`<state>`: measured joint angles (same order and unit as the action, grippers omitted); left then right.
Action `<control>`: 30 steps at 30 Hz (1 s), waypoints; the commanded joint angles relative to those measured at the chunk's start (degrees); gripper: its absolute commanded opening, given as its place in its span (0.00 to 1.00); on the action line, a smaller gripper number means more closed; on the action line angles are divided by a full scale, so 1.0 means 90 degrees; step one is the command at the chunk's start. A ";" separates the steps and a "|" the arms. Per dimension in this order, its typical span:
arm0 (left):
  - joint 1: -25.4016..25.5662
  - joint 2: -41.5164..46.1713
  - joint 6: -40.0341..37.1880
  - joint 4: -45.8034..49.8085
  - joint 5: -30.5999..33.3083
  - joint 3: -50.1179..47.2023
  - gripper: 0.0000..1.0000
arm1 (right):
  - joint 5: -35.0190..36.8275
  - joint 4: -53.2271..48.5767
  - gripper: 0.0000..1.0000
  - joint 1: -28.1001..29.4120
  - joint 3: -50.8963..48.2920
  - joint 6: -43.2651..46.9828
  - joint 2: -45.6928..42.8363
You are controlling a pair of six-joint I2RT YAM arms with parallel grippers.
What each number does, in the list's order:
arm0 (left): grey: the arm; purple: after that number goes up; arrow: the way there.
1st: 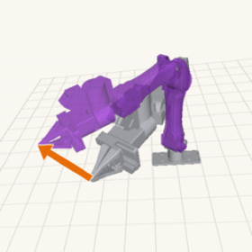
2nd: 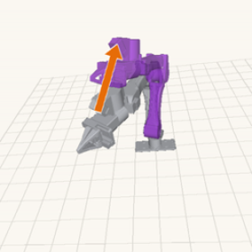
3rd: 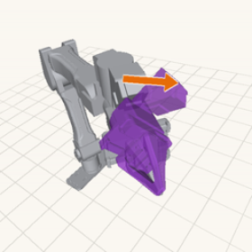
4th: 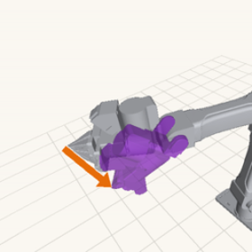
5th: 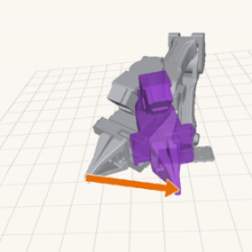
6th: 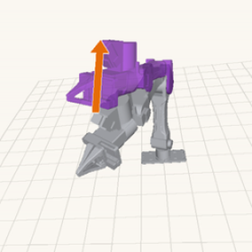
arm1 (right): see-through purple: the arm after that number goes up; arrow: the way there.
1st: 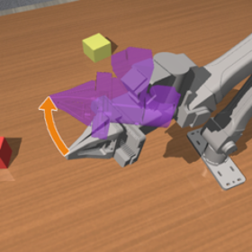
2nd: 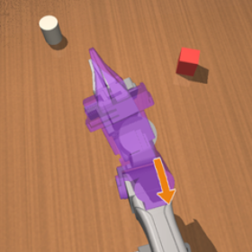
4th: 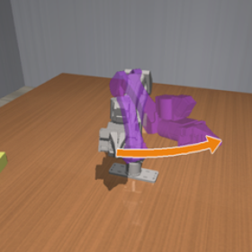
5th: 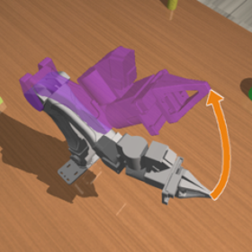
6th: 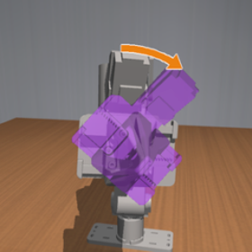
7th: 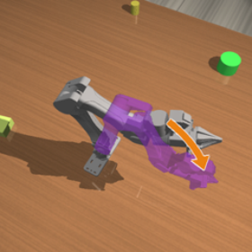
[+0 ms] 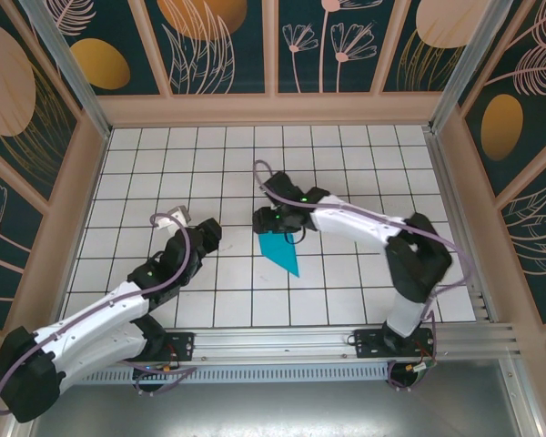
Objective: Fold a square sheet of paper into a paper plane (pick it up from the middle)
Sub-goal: Turn over the paper at the center of the table.
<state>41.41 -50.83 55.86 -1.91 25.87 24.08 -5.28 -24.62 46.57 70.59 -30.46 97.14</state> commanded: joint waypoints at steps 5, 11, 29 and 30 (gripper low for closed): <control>0.0021 -0.0425 -0.0034 -0.0173 -0.0272 0.0237 0.48 | -0.2053 0.2078 0.44 -0.0946 -0.1804 -0.0397 -0.1183; 0.0022 -0.0813 -0.0052 -0.0260 -0.0571 0.0373 0.48 | -0.2717 0.2734 0.21 -0.1013 -0.2468 -0.0562 -0.1118; 0.0027 -0.1989 -0.0216 -0.0393 -0.1531 0.0913 0.48 | -0.3166 0.5395 0.19 -0.1658 -0.4359 -0.1812 -0.0121; 0.0021 -0.2067 -0.0227 -0.0402 -0.1586 0.0950 0.48 | -0.3155 0.5525 0.19 -0.1656 -0.4444 -0.1926 -0.0096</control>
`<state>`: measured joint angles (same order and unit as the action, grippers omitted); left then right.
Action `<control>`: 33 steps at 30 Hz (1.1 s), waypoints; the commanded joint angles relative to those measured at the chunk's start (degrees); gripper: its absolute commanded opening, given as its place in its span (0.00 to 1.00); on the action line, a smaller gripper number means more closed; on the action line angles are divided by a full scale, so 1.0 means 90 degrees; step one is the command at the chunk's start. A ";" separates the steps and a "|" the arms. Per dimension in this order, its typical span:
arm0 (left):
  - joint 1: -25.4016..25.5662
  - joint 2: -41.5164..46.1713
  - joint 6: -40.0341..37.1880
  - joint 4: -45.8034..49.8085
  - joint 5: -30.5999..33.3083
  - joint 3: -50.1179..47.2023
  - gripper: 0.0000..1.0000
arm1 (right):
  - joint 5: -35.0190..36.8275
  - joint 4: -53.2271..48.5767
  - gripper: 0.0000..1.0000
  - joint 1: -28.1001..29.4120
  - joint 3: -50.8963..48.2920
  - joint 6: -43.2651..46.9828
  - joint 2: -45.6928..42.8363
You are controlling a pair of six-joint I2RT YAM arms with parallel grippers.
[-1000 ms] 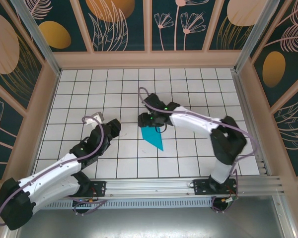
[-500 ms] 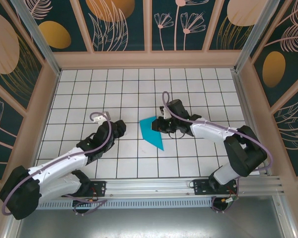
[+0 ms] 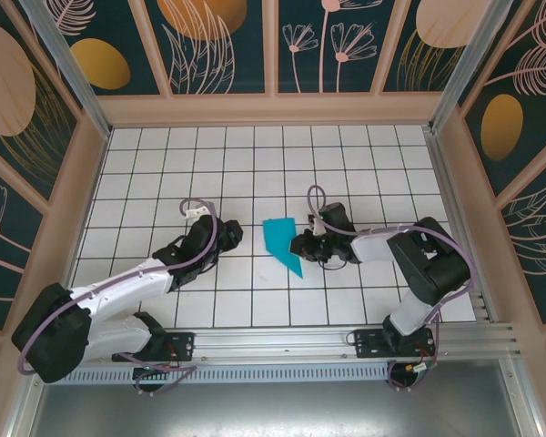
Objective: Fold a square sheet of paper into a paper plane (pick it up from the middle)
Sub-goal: Turn over the paper at the center of the table.
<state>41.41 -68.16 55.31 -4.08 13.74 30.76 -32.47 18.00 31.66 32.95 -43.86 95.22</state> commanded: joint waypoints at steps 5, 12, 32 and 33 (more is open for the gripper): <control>0.0027 -0.0622 -0.0234 -0.0392 -0.0824 0.0448 0.51 | -0.0005 0.1162 0.19 -0.0002 -0.0514 -0.0830 0.0158; 0.0021 -0.1489 0.0027 -0.0747 -0.1772 0.0809 0.53 | 0.0115 0.1081 0.18 -0.0178 -0.0565 -0.0812 0.0275; 0.0026 -0.3125 0.0356 -0.0947 -0.2667 0.1529 0.50 | 0.0092 0.1115 0.17 -0.0251 -0.0648 -0.0782 0.0543; 0.0015 -0.3179 0.0363 -0.1021 -0.2726 0.1548 0.50 | 0.0091 0.1114 0.17 -0.0256 -0.0657 -0.0773 0.0543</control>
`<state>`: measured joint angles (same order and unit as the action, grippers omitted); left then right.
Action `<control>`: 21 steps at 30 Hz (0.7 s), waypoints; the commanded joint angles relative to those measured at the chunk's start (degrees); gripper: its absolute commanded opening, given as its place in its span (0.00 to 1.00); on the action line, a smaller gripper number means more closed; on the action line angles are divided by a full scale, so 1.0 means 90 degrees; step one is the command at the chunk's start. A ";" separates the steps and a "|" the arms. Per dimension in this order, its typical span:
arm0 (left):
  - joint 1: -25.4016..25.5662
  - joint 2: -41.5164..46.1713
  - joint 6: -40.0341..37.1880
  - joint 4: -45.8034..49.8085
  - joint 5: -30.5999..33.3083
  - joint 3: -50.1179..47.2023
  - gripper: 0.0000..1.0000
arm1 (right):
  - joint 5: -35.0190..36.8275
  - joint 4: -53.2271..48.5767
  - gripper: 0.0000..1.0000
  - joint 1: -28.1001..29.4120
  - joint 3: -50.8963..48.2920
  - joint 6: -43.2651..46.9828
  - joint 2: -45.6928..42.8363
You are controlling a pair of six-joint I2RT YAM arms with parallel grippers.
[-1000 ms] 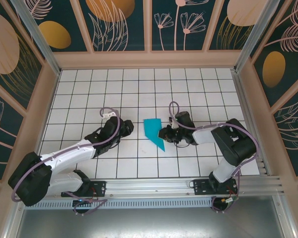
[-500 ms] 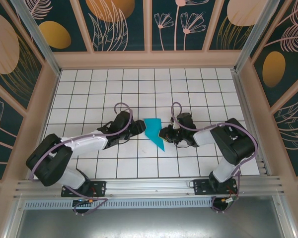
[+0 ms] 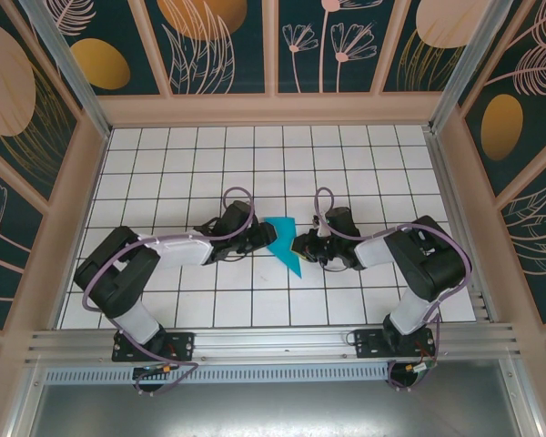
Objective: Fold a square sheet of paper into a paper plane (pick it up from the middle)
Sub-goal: Turn over the paper at the center of the table, then fold the wing for the fifth time at the center of the table.
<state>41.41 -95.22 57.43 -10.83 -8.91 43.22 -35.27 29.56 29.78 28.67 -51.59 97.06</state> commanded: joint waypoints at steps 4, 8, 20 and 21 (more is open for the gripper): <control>0.0023 -0.0492 0.0114 -0.0490 -0.0484 0.0327 0.50 | 0.0367 -0.0145 0.17 -0.0076 -0.0189 0.0092 0.0387; 0.0013 -0.0748 0.0154 -0.0649 -0.0683 0.0484 0.48 | 0.0354 -0.0121 0.17 -0.0096 -0.0196 0.0098 0.0428; -0.0042 -0.0739 0.0344 -0.0950 -0.0731 0.0412 0.32 | 0.0225 0.0074 0.18 -0.0171 -0.0246 0.0072 0.0525; -0.0051 -0.0744 0.0346 -0.0973 -0.0739 0.0412 0.29 | 0.0216 0.0089 0.18 -0.0174 -0.0246 0.0078 0.0530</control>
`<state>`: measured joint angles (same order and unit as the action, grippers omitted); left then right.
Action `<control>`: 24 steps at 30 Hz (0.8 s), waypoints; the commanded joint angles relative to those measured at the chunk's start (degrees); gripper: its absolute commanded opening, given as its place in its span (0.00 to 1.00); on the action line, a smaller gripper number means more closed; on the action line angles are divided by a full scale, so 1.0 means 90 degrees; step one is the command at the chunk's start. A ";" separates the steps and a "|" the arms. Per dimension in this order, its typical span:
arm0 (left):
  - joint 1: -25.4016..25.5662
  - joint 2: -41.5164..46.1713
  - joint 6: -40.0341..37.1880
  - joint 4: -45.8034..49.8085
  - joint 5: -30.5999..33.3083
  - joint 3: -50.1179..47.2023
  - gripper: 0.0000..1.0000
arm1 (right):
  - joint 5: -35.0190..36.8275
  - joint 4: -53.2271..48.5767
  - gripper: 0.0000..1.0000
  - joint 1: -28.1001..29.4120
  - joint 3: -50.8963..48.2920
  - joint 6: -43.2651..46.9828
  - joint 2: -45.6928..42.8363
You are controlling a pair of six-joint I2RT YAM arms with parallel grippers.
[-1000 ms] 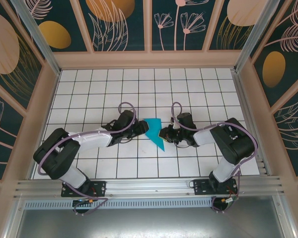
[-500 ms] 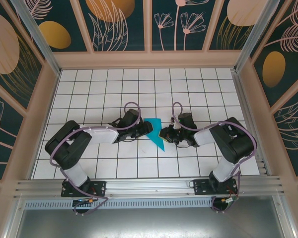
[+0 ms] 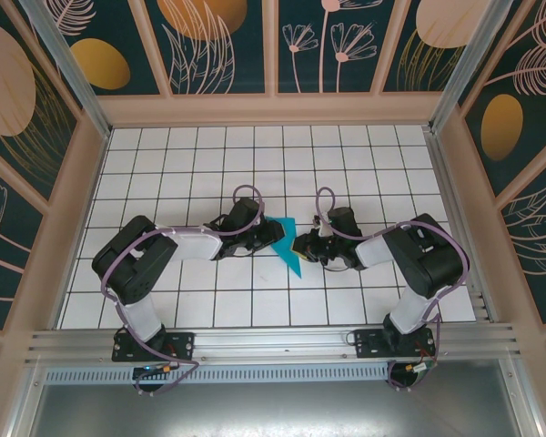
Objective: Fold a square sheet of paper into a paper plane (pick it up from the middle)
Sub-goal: Fold the wing for the fifth time at the center of the table.
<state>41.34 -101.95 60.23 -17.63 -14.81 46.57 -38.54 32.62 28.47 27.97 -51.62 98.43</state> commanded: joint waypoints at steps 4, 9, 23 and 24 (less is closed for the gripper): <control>-0.0073 0.0020 0.0051 -0.0232 -0.0093 0.0031 0.25 | 0.0561 -0.0227 0.18 -0.0047 -0.0148 0.0090 0.0397; -0.0122 0.0066 0.0047 -0.0219 -0.0044 -0.0042 0.13 | 0.0498 -0.0171 0.19 -0.0049 -0.0123 0.0084 0.0351; -0.0154 0.0315 0.0322 -0.0453 -0.0033 -0.0167 0.03 | 0.1840 -0.1920 0.44 0.0137 -0.0084 0.1590 -0.2613; -0.0150 0.0294 0.0330 -0.0462 -0.0052 -0.0164 0.03 | 0.2013 -0.1964 0.45 0.0267 -0.0119 0.1738 -0.2796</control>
<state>40.38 -100.53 62.26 -19.99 -15.00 45.41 -26.37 19.31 28.97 27.92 -41.85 77.62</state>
